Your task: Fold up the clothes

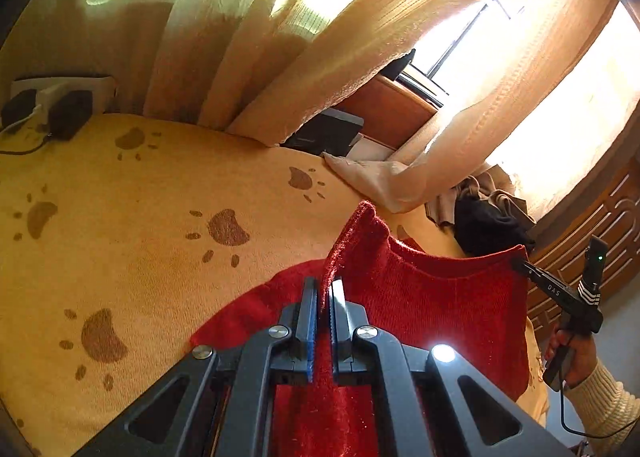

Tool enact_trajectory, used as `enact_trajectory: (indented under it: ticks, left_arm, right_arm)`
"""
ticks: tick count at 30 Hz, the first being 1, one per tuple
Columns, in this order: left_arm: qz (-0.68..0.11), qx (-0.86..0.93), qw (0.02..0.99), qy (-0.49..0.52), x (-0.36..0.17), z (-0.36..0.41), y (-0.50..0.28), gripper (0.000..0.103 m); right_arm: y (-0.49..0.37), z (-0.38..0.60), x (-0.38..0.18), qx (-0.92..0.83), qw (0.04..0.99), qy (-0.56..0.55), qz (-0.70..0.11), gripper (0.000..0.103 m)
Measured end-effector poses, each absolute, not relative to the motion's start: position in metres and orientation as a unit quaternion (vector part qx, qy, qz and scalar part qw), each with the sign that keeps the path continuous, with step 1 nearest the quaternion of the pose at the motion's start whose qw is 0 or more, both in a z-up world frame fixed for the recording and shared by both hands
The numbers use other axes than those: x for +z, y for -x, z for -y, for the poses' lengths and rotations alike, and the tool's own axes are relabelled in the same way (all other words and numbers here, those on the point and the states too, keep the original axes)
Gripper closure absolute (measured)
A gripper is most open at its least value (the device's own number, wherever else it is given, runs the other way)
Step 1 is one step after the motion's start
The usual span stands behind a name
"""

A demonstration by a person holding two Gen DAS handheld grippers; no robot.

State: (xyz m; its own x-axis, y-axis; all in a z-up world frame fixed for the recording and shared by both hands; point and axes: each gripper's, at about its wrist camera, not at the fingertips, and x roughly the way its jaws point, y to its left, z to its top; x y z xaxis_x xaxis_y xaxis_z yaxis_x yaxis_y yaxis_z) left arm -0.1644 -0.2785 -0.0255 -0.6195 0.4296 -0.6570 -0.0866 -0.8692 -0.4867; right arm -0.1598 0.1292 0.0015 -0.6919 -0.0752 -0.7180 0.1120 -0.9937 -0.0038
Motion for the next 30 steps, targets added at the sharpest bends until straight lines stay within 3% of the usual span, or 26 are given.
enact_trajectory:
  ticks: [13, 16, 19, 22, 23, 24, 25, 30]
  left_arm:
    - [0.203, 0.841, 0.096, 0.491, -0.094, 0.283, 0.224, 0.097]
    - [0.201, 0.838, 0.094, 0.498, -0.096, 0.283, 0.223, 0.097]
    - [0.191, 0.837, 0.088, 0.506, -0.095, 0.282, 0.223, 0.095]
    - [0.162, 0.841, 0.059, 0.512, -0.088, 0.286, 0.222, 0.086]
    - [0.148, 0.846, 0.038, 0.511, -0.085, 0.289, 0.22, 0.076]
    - [0.135, 0.849, 0.016, 0.51, -0.081, 0.294, 0.218, 0.059]
    - [0.131, 0.852, -0.001, 0.507, -0.077, 0.299, 0.213, 0.053]
    - [0.125, 0.87, 0.028, 0.475, -0.04, 0.302, 0.17, 0.049]
  right_arm:
    - [0.238, -0.119, -0.074, -0.882, 0.012, -0.471, -0.032, 0.095]
    - [0.239, -0.122, -0.085, -0.872, 0.011, -0.489, -0.024, 0.088]
    - [0.236, -0.127, -0.084, -0.873, 0.001, -0.487, -0.024, 0.069]
    - [0.23, -0.134, -0.073, -0.879, -0.011, -0.476, -0.02, 0.035]
    - [0.227, -0.136, -0.068, -0.883, -0.016, -0.468, -0.022, 0.026]
    - [0.222, -0.138, -0.062, -0.887, -0.022, -0.46, -0.024, 0.024]
    - [0.216, -0.14, -0.056, -0.891, -0.025, -0.453, -0.025, 0.024]
    - [0.169, -0.131, -0.027, -0.907, 0.015, -0.42, -0.009, 0.025]
